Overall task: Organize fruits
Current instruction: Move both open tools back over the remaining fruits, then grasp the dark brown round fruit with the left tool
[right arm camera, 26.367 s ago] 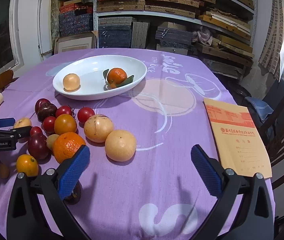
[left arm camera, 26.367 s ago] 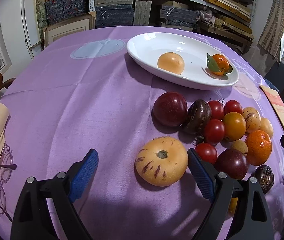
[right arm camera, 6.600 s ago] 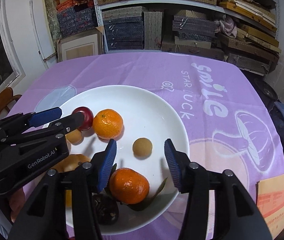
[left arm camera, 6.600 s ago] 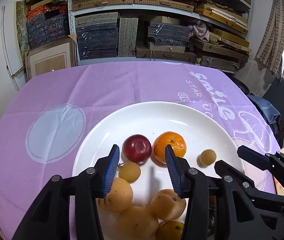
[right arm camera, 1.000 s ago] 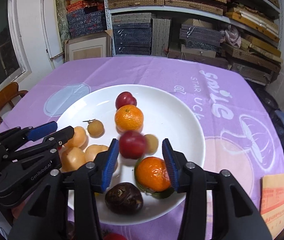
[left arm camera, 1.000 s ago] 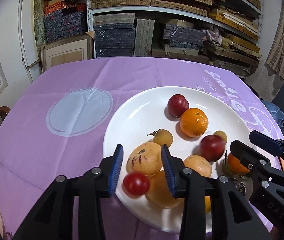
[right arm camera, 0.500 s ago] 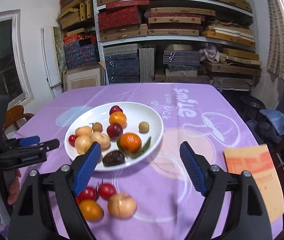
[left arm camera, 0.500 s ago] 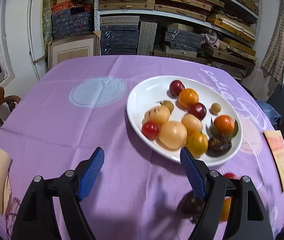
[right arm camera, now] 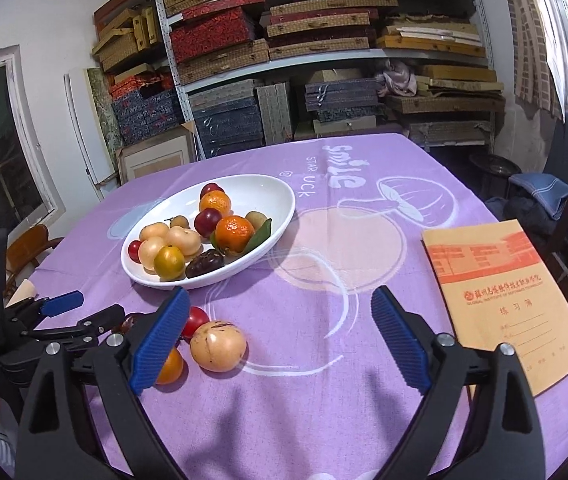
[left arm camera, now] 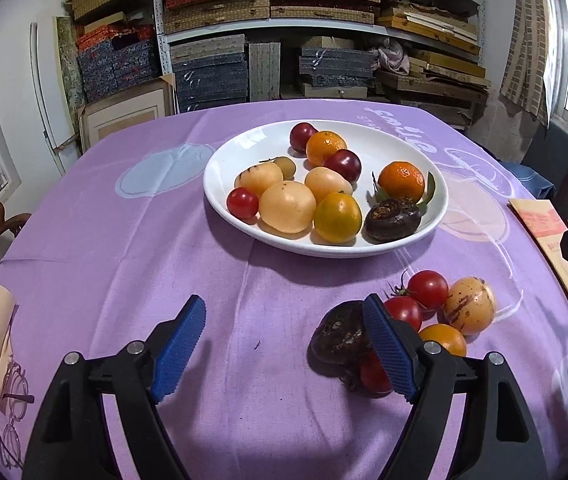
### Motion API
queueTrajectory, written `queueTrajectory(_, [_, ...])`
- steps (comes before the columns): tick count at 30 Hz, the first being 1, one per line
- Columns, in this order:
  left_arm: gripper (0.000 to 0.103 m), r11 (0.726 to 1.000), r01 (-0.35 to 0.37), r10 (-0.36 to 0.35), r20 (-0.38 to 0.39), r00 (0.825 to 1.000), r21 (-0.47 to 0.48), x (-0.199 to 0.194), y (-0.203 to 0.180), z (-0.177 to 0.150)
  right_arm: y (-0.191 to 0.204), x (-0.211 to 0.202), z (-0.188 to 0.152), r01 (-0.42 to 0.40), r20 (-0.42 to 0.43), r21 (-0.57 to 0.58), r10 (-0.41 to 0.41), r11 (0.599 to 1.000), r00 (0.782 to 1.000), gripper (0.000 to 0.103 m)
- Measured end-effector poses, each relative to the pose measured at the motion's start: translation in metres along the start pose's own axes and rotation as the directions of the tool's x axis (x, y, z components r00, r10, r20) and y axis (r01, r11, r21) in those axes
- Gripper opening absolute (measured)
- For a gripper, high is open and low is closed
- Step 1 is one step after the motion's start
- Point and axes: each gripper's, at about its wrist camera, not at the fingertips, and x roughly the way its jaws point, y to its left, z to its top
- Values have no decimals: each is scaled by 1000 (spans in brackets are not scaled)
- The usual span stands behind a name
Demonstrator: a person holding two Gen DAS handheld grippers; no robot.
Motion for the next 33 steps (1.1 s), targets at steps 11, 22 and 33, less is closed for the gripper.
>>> queueTrajectory(11, [83,999,40,-39,-32,999,28,7,-9,-9,3,0,2,-6,-8,-9,6,1000,1000,90])
queueTrajectory(22, [87,997,-3,-3,-89,996,-74,22,25,-13,4,3,-1,-12,-14,2,12,1000,1000,90])
queueTrajectory(33, [80,995,58,-66,-87,994,-86,23,25,-12,9,9,-4,-13,-40,-26,12,1000,999,90])
